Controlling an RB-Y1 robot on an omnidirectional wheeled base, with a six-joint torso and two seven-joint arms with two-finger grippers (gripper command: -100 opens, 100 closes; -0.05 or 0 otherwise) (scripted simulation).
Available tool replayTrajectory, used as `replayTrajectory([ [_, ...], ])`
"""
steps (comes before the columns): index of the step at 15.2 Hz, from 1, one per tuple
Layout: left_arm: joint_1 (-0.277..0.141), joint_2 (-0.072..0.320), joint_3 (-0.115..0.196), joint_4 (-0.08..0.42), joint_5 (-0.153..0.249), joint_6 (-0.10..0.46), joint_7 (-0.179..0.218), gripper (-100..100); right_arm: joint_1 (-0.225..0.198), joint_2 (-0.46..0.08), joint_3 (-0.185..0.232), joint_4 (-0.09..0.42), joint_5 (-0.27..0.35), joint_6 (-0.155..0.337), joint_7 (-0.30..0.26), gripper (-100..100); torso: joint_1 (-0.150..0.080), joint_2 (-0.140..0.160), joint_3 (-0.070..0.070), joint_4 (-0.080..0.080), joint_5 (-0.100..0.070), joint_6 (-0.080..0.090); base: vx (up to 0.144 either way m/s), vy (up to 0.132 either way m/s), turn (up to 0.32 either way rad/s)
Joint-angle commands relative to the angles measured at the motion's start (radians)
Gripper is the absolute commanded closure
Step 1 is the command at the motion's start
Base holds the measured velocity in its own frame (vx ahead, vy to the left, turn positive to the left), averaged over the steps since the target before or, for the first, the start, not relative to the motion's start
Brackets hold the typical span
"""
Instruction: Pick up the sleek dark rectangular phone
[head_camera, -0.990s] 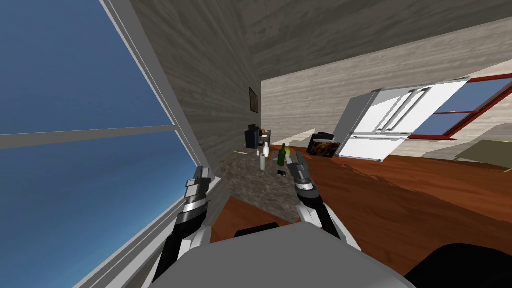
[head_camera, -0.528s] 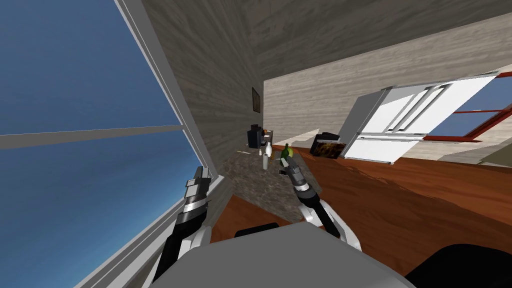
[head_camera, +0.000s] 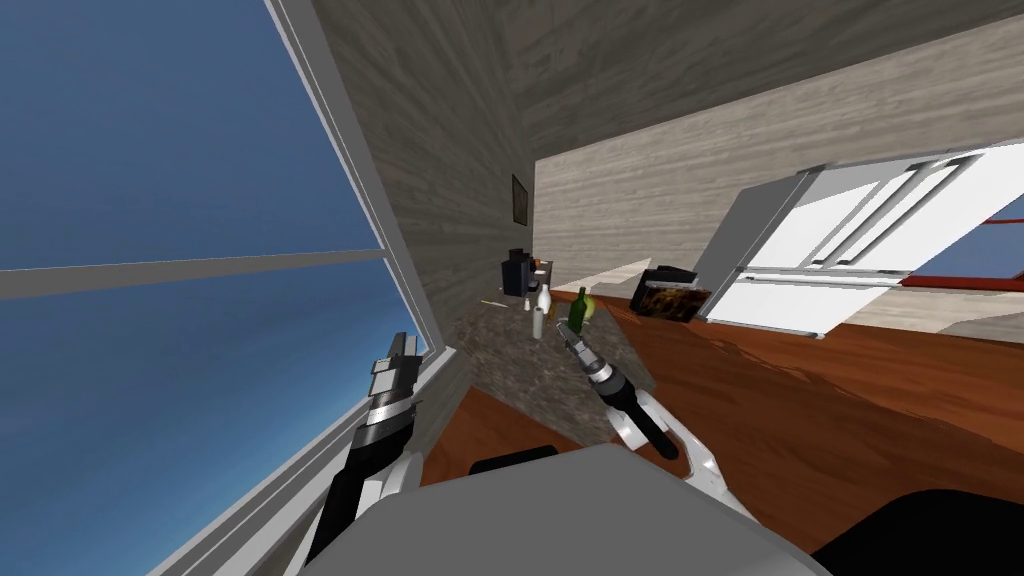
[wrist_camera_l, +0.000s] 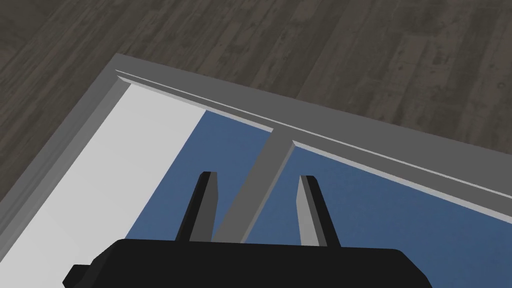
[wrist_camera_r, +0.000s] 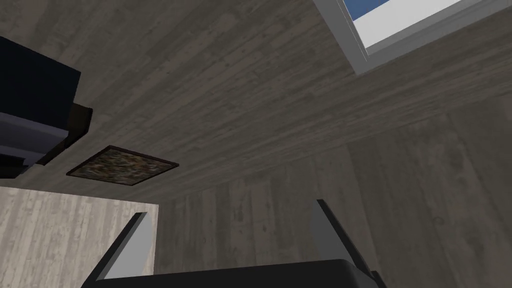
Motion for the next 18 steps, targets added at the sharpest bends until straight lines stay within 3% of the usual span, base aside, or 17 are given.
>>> replayTrajectory([
  [1,0.0,0.0,0.0,0.0,0.0,0.0,0.0,0,-0.008,-0.05,0.009,0.037,0.023,-0.01,0.025,-100,0.0,0.0,0.0,0.0,0.0,0.0,-0.002,0.035,0.117],
  [2,0.0,0.0,0.0,0.0,0.0,0.0,0.0,0,-0.008,-0.052,0.009,0.037,0.023,-0.01,0.025,-100,0.0,0.0,0.0,0.0,0.0,0.0,0.0,0.023,0.026],
  [3,0.0,0.0,0.0,0.0,0.0,0.0,0.0,0,-0.022,-0.089,0.016,0.08,0.05,-0.018,0.046,-100,0.0,0.0,0.0,0.0,0.0,0.001,0.0,0.028,0.094],
  [5,0.0,0.0,0.0,0.0,0.0,0.0,0.0,0,-0.022,-0.108,0.016,0.081,0.05,-0.018,0.046,-100,0.0,0.0,0.0,0.0,0.0,0.0,-0.004,0.024,0.079],
  [6,0.0,0.0,0.0,0.0,0.0,0.0,0.0,0,-0.037,-0.145,0.024,0.126,0.077,-0.027,0.068,-100,0.0,0.0,0.0,0.0,0.0,0.001,-0.004,0.025,0.092],
  [8,0.0,0.0,0.0,0.0,0.0,0.0,0.0,0,-0.037,-0.165,0.024,0.126,0.077,-0.027,0.068,-100,0.0,0.0,0.0,0.0,0.0,0.0,-0.001,0.022,0.073],
  [9,0.0,0.0,0.0,0.0,0.0,0.0,0.0,0,-0.051,-0.201,0.032,0.172,0.104,-0.035,0.089,-100,-0.001,0.0,0.0,0.0,0.0,0.001,0.003,0.024,0.133],
  [11,0.0,0.0,0.0,0.0,0.0,0.0,0.0,0,-0.051,-0.222,0.032,0.172,0.104,-0.035,0.089,-100,-0.001,-0.001,0.0,0.0,0.0,0.0,0.003,0.021,0.085],
  [12,0.0,0.0,0.0,0.0,0.0,0.0,0.0,0,-0.065,-0.258,0.041,0.216,0.131,-0.044,0.109,-100,-0.001,0.0,0.0,0.0,0.0,0.001,-0.003,0.028,0.125],
  [18,0.0,0.0,0.0,0.0,0.0,0.0,0.0,0,-0.089,-0.387,0.062,0.312,0.185,-0.061,0.145,-100,-0.001,-0.001,0.0,0.0,0.0,0.0,0.003,0.026,0.122],
])
